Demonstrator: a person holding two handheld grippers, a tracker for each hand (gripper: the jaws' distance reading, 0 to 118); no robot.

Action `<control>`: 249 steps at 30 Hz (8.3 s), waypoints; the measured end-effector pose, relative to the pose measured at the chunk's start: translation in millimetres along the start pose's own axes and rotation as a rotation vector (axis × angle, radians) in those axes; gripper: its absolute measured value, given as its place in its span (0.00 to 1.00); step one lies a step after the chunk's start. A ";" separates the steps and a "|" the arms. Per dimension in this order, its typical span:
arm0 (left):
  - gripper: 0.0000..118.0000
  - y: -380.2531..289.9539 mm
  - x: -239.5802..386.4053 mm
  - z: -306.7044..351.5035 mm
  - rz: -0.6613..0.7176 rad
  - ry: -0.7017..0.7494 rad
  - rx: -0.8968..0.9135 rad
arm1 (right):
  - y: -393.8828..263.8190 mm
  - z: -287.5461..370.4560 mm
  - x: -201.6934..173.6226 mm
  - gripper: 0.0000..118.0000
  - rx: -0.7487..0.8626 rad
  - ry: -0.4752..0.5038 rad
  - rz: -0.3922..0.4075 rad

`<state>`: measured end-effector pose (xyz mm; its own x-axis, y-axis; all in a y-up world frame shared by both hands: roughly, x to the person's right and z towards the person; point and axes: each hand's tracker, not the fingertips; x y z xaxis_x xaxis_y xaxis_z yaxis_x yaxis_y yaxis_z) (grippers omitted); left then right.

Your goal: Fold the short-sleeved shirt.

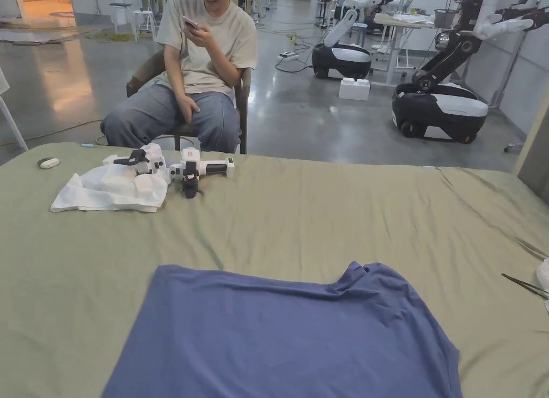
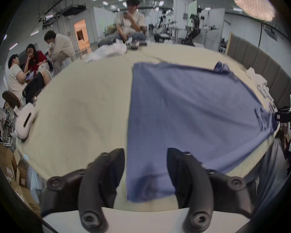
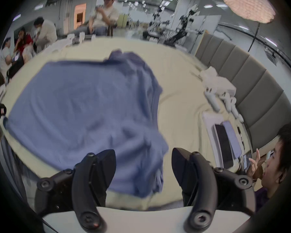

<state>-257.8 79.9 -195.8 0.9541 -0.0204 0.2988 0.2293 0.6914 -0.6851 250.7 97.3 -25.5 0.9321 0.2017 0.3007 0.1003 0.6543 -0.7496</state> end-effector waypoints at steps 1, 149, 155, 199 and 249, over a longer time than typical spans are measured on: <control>0.49 9.4 3.0 3.0 0.006 -0.009 0.036 | 10.3 4.3 -1.5 0.63 0.047 0.006 -0.014; 0.38 141.2 35.6 -33.2 0.006 0.035 0.360 | 134.0 -32.9 -22.1 0.36 0.472 0.060 -0.196; 0.00 103.8 41.1 1.6 0.033 0.083 0.460 | 114.3 0.6 -43.7 0.00 0.560 0.049 -0.195; 0.00 87.3 6.3 -114.5 0.053 -0.006 -0.216 | 74.7 -62.8 36.1 0.36 0.109 0.045 -0.188; 0.00 -35.1 -25.0 -20.3 0.143 -0.038 -0.263 | -22.5 -51.5 -3.8 0.09 -0.262 0.120 0.043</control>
<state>-285.8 41.5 -192.7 0.9736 0.0940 0.2078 0.1397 0.4742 -0.8693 262.9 44.3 -40.1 0.9704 0.1275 0.2049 0.1314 0.4328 -0.8919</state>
